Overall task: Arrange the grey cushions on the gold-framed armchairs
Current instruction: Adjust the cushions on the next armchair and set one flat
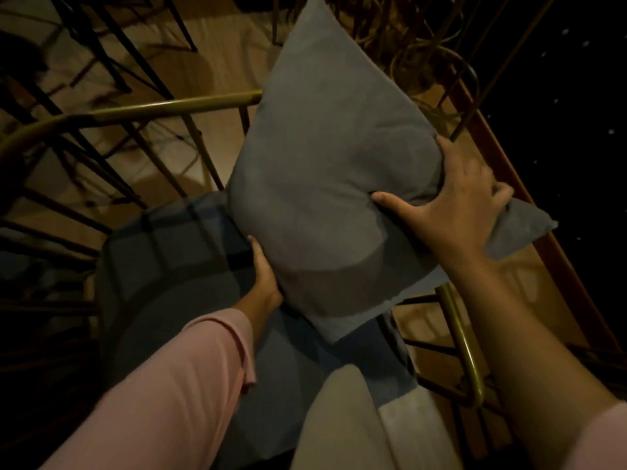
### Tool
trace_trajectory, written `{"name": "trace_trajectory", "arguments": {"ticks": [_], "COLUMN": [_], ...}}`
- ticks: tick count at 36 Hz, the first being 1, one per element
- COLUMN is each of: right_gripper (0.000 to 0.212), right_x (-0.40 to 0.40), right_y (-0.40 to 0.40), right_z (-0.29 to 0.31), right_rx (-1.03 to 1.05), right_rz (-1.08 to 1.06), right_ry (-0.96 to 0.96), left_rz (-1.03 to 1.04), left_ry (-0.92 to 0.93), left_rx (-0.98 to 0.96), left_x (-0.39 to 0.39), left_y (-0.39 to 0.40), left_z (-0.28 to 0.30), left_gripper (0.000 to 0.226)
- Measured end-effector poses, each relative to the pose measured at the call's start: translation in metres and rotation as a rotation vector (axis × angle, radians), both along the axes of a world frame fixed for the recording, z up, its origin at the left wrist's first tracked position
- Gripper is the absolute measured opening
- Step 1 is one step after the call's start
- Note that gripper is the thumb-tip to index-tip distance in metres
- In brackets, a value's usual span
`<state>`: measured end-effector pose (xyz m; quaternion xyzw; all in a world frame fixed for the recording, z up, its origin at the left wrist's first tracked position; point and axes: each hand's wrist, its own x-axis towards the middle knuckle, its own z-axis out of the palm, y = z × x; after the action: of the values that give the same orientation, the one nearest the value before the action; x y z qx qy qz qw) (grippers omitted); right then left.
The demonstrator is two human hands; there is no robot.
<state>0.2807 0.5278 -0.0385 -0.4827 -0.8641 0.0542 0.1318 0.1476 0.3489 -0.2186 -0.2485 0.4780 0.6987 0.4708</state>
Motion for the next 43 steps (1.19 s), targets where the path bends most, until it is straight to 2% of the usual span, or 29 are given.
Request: {"name": "trace_trajectory", "arguments": {"ticks": [4, 9, 13, 15, 16, 17, 19, 25, 29, 31, 33, 36, 40, 43], "right_gripper": [0.101, 0.093, 0.098, 0.098, 0.097, 0.094, 0.082, 0.081, 0.066, 0.067, 0.068, 0.069, 0.063, 0.072], "right_x": [0.005, 0.025, 0.044, 0.054, 0.058, 0.062, 0.067, 0.085, 0.098, 0.102, 0.106, 0.109, 0.111, 0.111], "right_y": [-0.022, -0.065, -0.109, -0.126, -0.134, -0.139, -0.147, -0.154, -0.157, -0.160, -0.161, -0.164, -0.166, -0.164], "right_z": [0.002, -0.023, -0.044, -0.055, -0.060, -0.064, -0.072, -0.094, -0.109, -0.115, -0.121, -0.123, -0.123, -0.125], "right_rx": [-0.164, -0.429, -0.718, -0.849, -0.898, -0.940, -1.010, -1.087, -1.117, -1.145, -1.143, -1.139, -1.144, -1.107], "right_rz": [-0.079, -0.179, -0.217, -0.206, -0.202, -0.192, -0.176, -0.170, -0.177, -0.188, -0.192, -0.192, -0.206, -0.198], "right_ry": [0.112, 0.223, 0.313, 0.298, 0.265, 0.232, 0.189, 0.063, 0.047, 0.037, 0.046, 0.078, 0.105, 0.093], "left_rz": [0.020, 0.063, 0.070, 0.089, 0.108, 0.124, 0.150, 0.171, 0.135, 0.111, 0.087, 0.117, 0.143, 0.159], "left_ry": [0.048, 0.091, 0.083, 0.059, 0.045, 0.033, 0.042, 0.031, 0.064, 0.082, 0.080, 0.098, 0.087, 0.096], "left_rx": [-0.008, -0.079, -0.149, -0.198, -0.238, -0.293, -0.392, -0.458, -0.464, -0.457, -0.451, -0.456, -0.427, -0.433], "left_x": [-0.012, -0.023, -0.022, -0.022, -0.021, -0.018, -0.008, 0.028, 0.038, 0.037, 0.036, 0.035, 0.035, 0.034], "left_y": [-0.046, -0.114, -0.175, -0.204, -0.218, -0.232, -0.252, -0.271, -0.275, -0.279, -0.279, -0.277, -0.280, -0.278], "left_z": [0.009, 0.027, 0.043, 0.051, 0.048, 0.042, 0.035, 0.044, 0.033, 0.023, 0.023, 0.026, 0.022, 0.021], "left_gripper": [0.081, 0.049, 0.048, 0.059, 0.074, 0.087, 0.100, 0.104, 0.098, 0.098, 0.092, 0.072, 0.072, 0.066]}}
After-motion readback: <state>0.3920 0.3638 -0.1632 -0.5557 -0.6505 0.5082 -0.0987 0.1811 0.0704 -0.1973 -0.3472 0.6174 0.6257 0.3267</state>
